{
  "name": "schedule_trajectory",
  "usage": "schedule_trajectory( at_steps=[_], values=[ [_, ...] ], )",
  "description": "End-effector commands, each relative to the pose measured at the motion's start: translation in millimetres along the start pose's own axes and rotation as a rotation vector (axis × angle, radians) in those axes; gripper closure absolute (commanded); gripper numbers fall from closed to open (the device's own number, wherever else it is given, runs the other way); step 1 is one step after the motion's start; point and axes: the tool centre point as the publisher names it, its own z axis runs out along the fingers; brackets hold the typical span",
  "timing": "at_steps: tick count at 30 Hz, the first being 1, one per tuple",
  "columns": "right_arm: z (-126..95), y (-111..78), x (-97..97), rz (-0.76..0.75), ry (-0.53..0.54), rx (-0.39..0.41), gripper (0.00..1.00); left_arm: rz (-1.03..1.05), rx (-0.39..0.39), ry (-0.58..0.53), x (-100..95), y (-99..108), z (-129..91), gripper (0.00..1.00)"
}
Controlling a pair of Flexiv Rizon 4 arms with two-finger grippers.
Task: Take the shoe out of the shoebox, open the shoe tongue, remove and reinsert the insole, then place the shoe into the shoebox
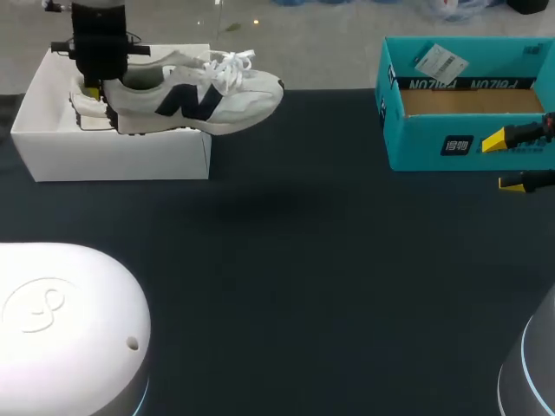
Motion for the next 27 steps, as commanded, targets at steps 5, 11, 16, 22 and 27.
schedule_trajectory(
  at_steps=[5, 11, 16, 22, 27],
  values=[
    [0.8, 0.0, 0.2, 0.001, -0.002, 0.0, 0.0, 0.015, -0.054, -0.029, -38.6, -37.3, -18.4, 1.0],
    [0.8, 0.0, 0.2, 0.001, -0.002, 0.0, 0.0, 0.082, -0.05, -0.076, -70.7, -49.9, -25.9, 1.0],
    [0.8, 0.0, 0.2, 0.001, -0.002, 0.0, 0.0, 0.136, -0.046, -0.074, -90.7, -62.2, -29.7, 1.0],
    [0.8, 0.0, 0.2, 0.001, -0.002, 0.0, 0.0, 0.176, -0.023, -0.075, -97.1, -68.2, -29.0, 1.0],
    [0.8, 0.0, 0.2, 0.001, -0.002, 0.0, 0.0, 0.176, -0.023, -0.075, -97.1, -68.2, -29.0, 1.0]
  ],
)
